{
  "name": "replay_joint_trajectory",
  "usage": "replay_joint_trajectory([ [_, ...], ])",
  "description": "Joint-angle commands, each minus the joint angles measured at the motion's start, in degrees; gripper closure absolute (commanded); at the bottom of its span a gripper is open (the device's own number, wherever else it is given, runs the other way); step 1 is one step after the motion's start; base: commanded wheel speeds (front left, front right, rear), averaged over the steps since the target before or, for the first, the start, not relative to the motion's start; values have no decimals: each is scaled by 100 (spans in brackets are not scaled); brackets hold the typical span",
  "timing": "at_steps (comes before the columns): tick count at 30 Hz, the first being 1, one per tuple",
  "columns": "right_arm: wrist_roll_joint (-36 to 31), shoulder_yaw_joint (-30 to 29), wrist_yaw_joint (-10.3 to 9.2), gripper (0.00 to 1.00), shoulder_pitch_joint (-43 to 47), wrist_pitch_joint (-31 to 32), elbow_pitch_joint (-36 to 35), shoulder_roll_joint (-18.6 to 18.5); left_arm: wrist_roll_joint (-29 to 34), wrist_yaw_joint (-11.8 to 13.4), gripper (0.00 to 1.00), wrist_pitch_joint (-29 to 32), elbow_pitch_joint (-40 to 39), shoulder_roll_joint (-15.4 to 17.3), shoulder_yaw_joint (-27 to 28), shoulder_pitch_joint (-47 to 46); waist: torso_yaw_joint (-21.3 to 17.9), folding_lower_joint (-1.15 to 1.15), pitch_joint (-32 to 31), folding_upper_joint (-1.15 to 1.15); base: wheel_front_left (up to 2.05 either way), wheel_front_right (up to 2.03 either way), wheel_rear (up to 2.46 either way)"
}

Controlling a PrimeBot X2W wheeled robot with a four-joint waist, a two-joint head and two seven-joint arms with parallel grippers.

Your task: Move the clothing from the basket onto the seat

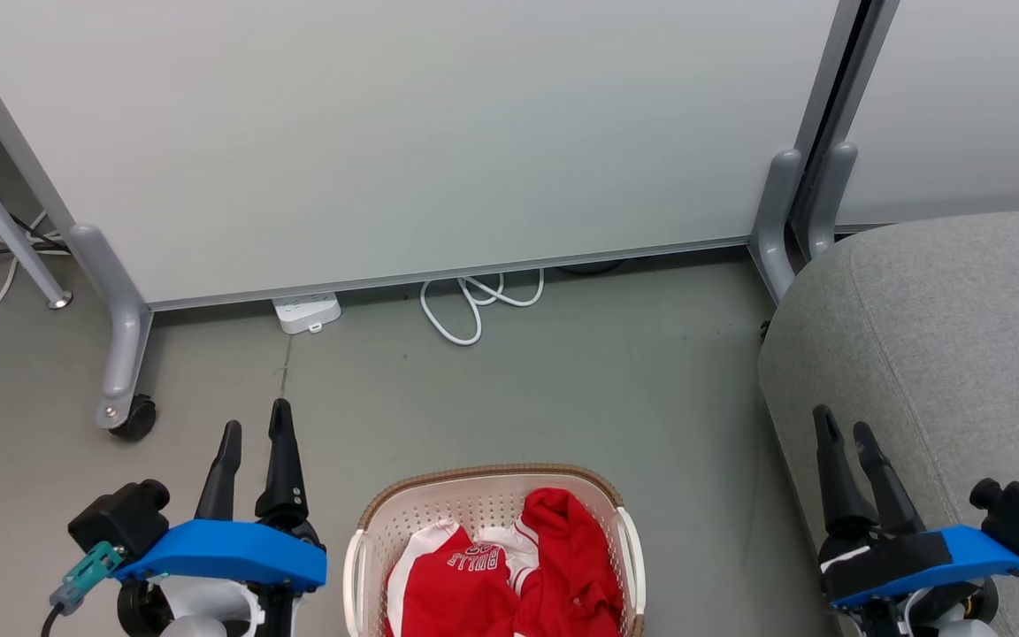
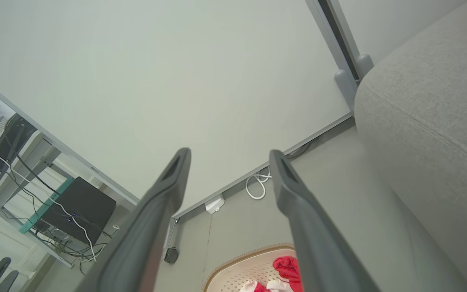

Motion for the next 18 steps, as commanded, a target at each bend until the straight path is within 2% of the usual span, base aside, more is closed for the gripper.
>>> replay_joint_trajectory([
  [1,-225,20,9,0,-75,-69,-46,-51,210,15,0,-70,-32,47,-46,-146,2,0,1,0,0,0,0],
  [18,-1347,30,11,0,-81,-334,41,-50,1242,55,0,-332,67,51,-216,-196,17,0,12,0,0,0,0],
])
